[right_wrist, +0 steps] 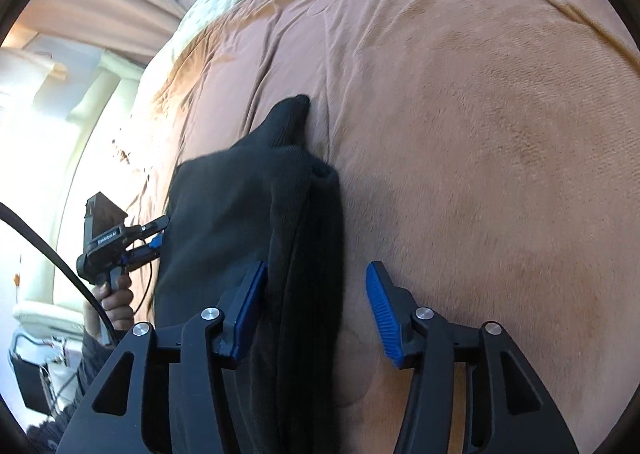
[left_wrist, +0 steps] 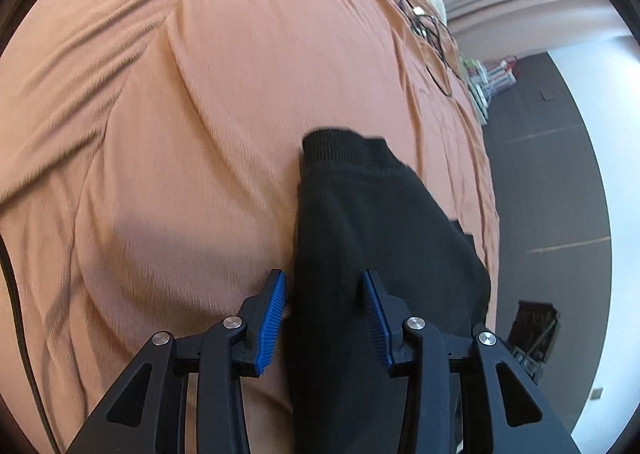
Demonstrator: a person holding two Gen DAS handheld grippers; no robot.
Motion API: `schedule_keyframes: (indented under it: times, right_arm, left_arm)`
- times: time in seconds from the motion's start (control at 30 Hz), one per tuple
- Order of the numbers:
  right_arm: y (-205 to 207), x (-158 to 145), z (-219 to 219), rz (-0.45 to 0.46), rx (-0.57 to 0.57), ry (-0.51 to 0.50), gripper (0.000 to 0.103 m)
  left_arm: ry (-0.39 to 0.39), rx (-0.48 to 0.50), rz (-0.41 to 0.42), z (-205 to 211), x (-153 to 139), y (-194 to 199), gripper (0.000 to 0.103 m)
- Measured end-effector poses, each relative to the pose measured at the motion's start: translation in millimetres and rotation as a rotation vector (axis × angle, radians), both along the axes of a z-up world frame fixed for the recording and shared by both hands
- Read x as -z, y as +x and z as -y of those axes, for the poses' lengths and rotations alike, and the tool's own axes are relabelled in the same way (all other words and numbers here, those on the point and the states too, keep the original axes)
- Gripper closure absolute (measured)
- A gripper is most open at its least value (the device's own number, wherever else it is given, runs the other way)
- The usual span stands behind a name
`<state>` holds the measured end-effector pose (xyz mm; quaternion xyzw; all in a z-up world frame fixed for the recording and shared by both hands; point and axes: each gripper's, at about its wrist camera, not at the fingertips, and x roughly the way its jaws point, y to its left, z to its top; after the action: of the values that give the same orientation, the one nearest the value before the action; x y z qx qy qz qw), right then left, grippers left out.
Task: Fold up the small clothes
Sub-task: 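Grasp the sleeve end of the folded black shirt with the left tool while the right tool grasps beside it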
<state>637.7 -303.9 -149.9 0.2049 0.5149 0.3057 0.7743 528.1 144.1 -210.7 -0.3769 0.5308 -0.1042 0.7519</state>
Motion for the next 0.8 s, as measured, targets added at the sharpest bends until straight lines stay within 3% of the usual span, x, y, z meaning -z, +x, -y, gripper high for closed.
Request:
schedule_keyframes:
  times: [0.13, 0.33, 0.5, 0.53, 0.57, 0.63, 0.8]
  right_arm:
    - [2.8, -0.2, 1.4, 0.008, 0.008, 0.000, 0.052]
    - [11.2, 0.8, -17.7, 0.038, 0.020, -0.031, 0.041]
    - [23.7, 3.0, -38.0, 0.048, 0.060, -0.009, 0.041]
    - [25.7, 4.0, -40.9, 0.051, 0.061, 0.001, 0.054]
    - [26.8, 4.5, -44.4, 0.054, 0.060, 0.009, 0.074]
    - [27.7, 7.2, -51.6, 0.042, 0.043, 0.017, 0.085]
    - [9.0, -16.1, -61.8, 0.156, 0.025, -0.013, 0.088]
  left_arm:
    - [0.015, 0.042, -0.002, 11.2, 2.4, -3.6, 0.061]
    - [0.021, 0.038, 0.015, 18.7, 8.9, 5.8, 0.062]
    - [0.044, 0.025, 0.025, 22.7, 9.1, 15.6, 0.068]
    - [0.047, 0.020, 0.026, 23.2, 7.3, 15.0, 0.073]
    - [0.052, 0.019, 0.031, 23.5, 4.3, 13.8, 0.079]
    - [0.058, 0.022, 0.053, 23.5, -4.9, 9.2, 0.083]
    - [0.056, 0.035, 0.117, 24.1, -38.6, -3.0, 0.086]
